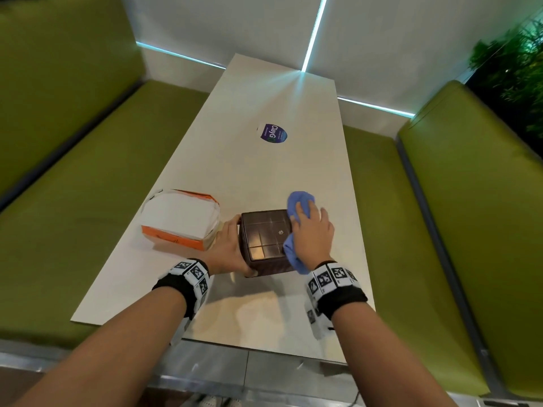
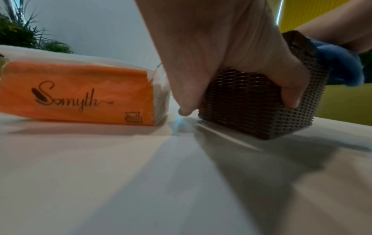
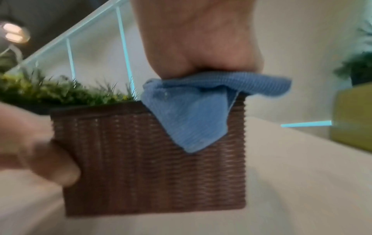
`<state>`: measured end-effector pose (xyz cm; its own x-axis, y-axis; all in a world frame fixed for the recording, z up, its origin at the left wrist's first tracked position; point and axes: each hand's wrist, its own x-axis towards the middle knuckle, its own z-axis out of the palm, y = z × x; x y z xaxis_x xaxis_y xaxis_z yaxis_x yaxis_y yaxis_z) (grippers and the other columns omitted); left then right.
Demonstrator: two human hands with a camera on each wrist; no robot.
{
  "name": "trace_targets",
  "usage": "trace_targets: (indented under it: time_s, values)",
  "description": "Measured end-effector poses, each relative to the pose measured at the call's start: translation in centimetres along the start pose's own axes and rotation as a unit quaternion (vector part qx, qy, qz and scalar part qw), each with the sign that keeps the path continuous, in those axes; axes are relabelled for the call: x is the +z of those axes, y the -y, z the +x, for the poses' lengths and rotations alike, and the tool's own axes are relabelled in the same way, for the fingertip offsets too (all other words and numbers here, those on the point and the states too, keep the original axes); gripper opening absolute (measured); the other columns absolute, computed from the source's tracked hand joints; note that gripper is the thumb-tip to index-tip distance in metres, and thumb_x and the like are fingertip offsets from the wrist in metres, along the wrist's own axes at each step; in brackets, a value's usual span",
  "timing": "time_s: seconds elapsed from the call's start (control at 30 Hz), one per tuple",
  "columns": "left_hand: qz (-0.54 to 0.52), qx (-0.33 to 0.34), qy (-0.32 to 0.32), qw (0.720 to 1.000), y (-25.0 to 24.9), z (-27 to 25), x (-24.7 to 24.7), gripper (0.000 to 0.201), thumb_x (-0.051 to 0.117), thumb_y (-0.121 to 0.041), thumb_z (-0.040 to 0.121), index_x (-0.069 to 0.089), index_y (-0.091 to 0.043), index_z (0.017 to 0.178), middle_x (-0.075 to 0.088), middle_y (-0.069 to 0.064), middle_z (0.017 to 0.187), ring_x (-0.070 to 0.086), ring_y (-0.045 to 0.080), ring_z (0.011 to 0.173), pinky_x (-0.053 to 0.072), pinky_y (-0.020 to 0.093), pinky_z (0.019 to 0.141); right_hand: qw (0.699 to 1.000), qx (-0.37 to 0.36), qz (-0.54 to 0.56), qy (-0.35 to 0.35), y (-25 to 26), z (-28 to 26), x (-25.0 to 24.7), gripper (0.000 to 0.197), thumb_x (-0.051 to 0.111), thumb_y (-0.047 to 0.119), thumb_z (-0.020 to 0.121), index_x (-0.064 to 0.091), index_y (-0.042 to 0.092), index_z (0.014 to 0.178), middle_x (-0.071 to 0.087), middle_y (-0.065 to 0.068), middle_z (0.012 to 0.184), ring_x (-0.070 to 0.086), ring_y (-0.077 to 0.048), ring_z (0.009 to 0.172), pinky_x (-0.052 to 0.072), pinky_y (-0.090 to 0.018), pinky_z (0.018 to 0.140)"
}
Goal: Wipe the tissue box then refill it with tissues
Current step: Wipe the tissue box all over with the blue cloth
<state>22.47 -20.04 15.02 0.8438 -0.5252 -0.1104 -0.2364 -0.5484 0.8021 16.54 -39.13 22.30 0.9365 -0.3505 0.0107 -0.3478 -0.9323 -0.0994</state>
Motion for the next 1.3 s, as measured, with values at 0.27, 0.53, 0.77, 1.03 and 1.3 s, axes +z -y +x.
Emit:
trace_targets:
  time_s: [0.27,0.53,0.77,1.03,1.3]
  values:
    - [0.008,-0.02,0.009,1.0,1.0,1.1,0.0,0.103,0.048,-0.07,0.059,0.041,0.001,0.134,0.049,0.016,0.124,0.05,0.028,0.113,0.041,0.043,0.106,0.992,-0.099,0.072,-0.009,8.1,-5.5,2.8,0.055,0.02,0.042,0.094,0.05,0.026,0.138,0.04,-0.005,0.152,0.039,-0.029,0.139,0.032,-0.048,0.111]
    - [0.001,-0.012,0.007,1.0,-0.4,-0.9,0.1,0.15,0.082,-0.053,0.027,0.007,-0.012,0.149,0.028,0.007,0.136,0.035,0.025,0.127,0.037,0.043,0.11,0.992,0.101,0.046,0.058,2.4,-0.5,0.2,0.063,0.039,0.038,0.1,0.008,0.024,0.153,0.024,-0.021,0.15,0.042,-0.039,0.126,0.04,-0.051,0.102]
    - [-0.014,-0.018,0.021,1.0,-0.7,-1.5,0.3,0.149,0.089,-0.041,0.037,-0.002,-0.013,0.151,0.019,0.005,0.144,0.018,0.018,0.139,0.025,0.036,0.118,0.986,0.153,0.06,0.032,0.3,2.6,0.4,0.03,0.044,0.021,0.098,0.048,0.005,0.124,0.06,-0.016,0.12,0.061,-0.03,0.107,0.049,-0.035,0.077]
    - [-0.002,-0.026,0.026,0.999,-1.4,-1.5,0.1,0.152,0.075,-0.053,0.026,-0.003,-0.009,0.15,0.019,0.011,0.14,0.017,0.022,0.138,0.018,0.024,0.11,0.997,0.061,-0.046,0.032,0.5,0.6,0.1,0.047,0.04,0.024,0.101,0.031,0.01,0.144,0.038,-0.016,0.147,0.049,-0.031,0.121,0.044,-0.037,0.096]
    - [0.014,0.018,-0.007,1.0,-1.4,-1.0,0.2,0.146,0.072,-0.06,0.024,0.013,-0.007,0.146,0.03,0.006,0.132,0.033,0.021,0.129,0.032,0.036,0.112,0.999,-0.041,0.015,-0.013,5.1,-3.9,2.0,0.052,0.021,0.044,0.101,0.024,0.03,0.15,0.021,-0.019,0.157,0.02,-0.045,0.143,0.016,-0.061,0.114]
